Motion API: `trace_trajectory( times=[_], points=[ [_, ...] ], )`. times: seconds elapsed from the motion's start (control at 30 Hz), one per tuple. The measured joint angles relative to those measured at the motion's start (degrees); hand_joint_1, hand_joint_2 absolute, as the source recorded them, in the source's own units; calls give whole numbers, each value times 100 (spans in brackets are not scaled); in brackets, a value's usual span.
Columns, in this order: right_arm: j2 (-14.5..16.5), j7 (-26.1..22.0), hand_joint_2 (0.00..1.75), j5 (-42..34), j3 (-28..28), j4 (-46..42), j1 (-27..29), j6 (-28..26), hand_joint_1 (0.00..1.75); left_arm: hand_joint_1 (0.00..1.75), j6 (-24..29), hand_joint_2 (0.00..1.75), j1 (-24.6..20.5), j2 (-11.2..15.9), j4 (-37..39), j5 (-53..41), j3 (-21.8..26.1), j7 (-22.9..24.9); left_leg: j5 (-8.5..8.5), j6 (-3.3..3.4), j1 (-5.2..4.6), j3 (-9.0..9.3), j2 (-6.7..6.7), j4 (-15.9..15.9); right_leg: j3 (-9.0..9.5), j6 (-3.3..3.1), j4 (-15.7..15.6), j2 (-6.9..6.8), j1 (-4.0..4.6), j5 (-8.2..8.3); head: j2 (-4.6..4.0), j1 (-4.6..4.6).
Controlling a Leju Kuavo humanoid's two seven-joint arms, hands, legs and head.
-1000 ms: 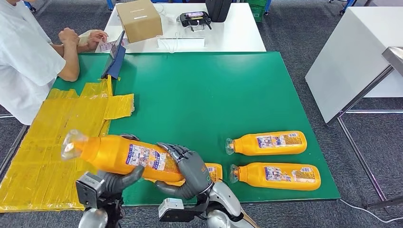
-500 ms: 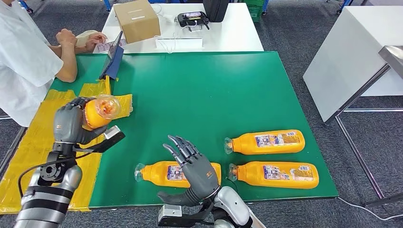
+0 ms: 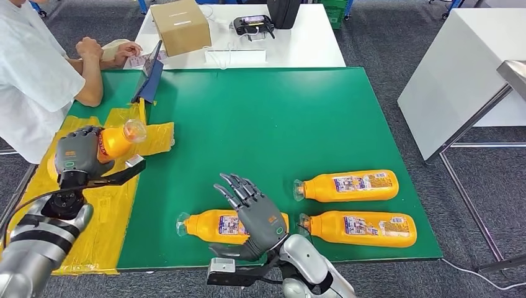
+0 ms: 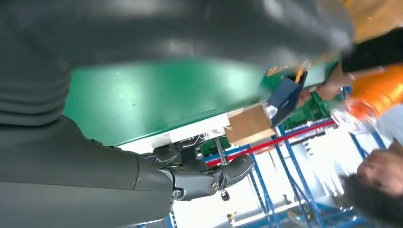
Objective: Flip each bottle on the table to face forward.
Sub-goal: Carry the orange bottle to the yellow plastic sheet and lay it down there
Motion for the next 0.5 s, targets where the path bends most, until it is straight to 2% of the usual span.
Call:
trace_trajectory(
  times=[0.1,0.23,0.27,0.47,0.5],
  points=[
    [-9,104,175,59,74,114,-111,103,0,175,-41,175,-234,59,809,-21,-633,35,3,-2,-2,0,2,0,-2,0,6,2,-1,1,0,1],
    [-43,426,175,272,203,296,-212,336,0,4,-96,175,-282,-48,1521,-24,-1013,23,1,-2,-8,0,4,1,-4,0,6,3,-7,0,0,0],
    [-59,516,175,339,239,358,-240,407,0,0,-95,175,-286,-105,1655,-14,-1051,13,1,-2,-9,-1,-2,1,-1,0,6,-1,-8,-1,0,0],
    [-150,849,175,592,398,729,-386,650,0,0,-33,175,-354,-419,2117,144,-992,-132,0,-2,-9,7,-40,-1,18,1,5,-24,-8,-7,0,-2],
    [-161,877,175,610,419,787,-402,671,0,0,-33,131,-364,-456,2162,195,-949,-204,0,-2,-9,11,-43,-1,22,1,5,-25,-8,-7,0,-2]
  ],
)
